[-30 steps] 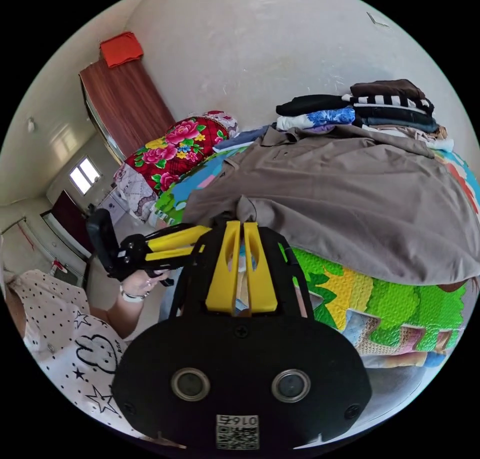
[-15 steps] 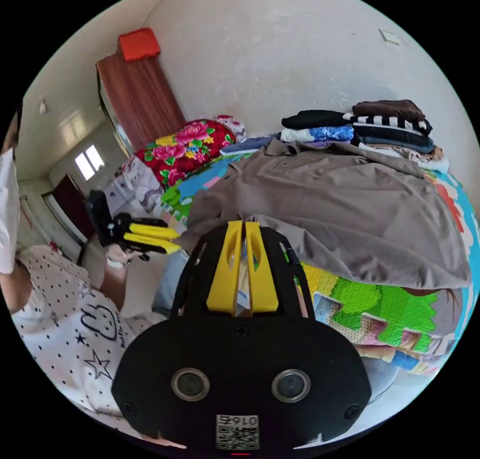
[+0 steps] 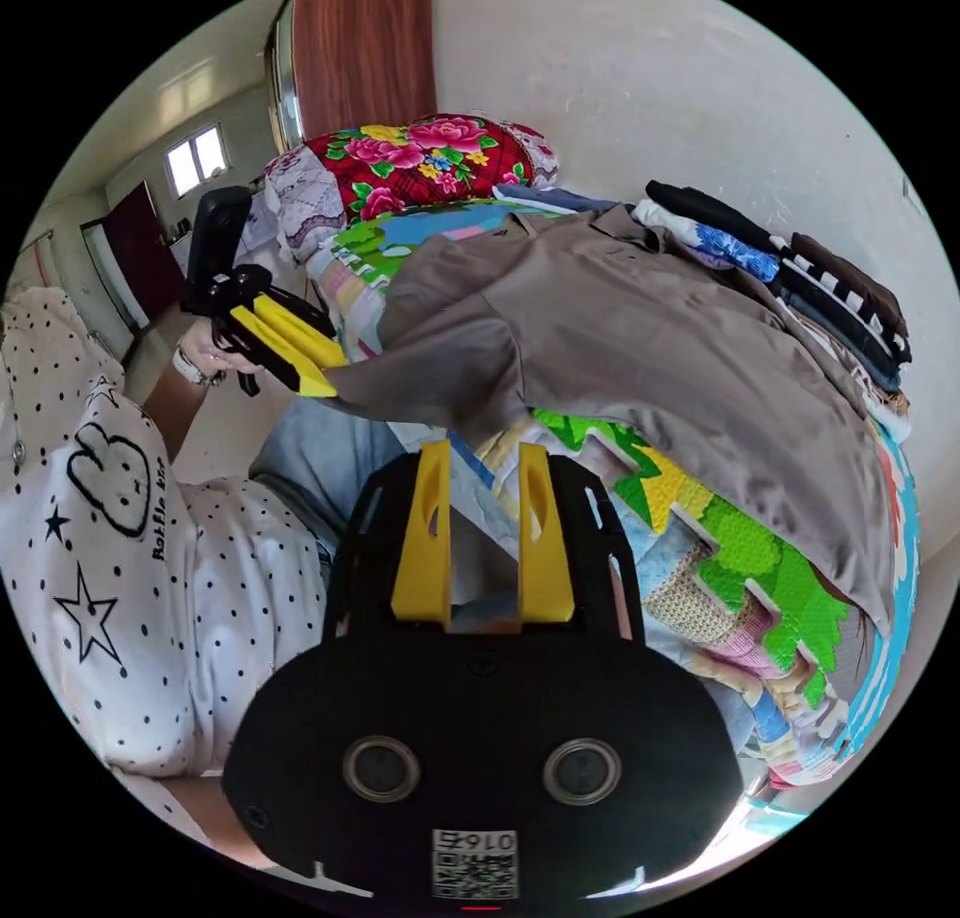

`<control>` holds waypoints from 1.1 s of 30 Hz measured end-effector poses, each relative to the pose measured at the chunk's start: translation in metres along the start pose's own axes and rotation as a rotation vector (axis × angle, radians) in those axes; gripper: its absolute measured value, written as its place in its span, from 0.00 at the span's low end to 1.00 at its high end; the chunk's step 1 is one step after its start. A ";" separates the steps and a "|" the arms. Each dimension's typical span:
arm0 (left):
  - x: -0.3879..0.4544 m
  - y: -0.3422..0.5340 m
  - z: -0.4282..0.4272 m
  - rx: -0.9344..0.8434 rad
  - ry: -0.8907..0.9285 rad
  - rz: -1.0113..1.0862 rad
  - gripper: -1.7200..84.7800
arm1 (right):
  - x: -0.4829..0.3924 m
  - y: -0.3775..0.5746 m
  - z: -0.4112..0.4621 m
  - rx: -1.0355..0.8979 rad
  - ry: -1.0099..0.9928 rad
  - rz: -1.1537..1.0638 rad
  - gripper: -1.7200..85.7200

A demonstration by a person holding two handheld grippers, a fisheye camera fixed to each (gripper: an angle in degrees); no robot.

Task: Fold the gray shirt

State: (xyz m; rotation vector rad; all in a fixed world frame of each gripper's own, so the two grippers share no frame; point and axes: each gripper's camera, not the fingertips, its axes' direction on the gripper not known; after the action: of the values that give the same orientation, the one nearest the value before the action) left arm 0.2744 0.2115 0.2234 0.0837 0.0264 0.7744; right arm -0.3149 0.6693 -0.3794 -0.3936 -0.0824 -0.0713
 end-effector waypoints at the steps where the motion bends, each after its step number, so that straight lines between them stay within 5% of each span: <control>1: 0.000 0.000 -0.001 0.000 -0.001 0.001 0.07 | -0.015 -0.006 0.003 0.007 0.066 0.020 0.15; 17: -0.025 0.023 -0.058 0.195 0.163 -0.059 0.07 | -0.199 -0.058 -0.002 -0.034 0.602 -0.208 0.07; 33: -0.025 0.024 -0.070 0.207 0.148 -0.054 0.07 | -0.262 -0.058 -0.010 -0.079 0.674 -0.384 0.09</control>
State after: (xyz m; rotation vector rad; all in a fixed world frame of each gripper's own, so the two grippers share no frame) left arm 0.2360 0.2152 0.1551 0.2208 0.2488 0.7206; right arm -0.5796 0.6257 -0.3911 -0.4118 0.5141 -0.5828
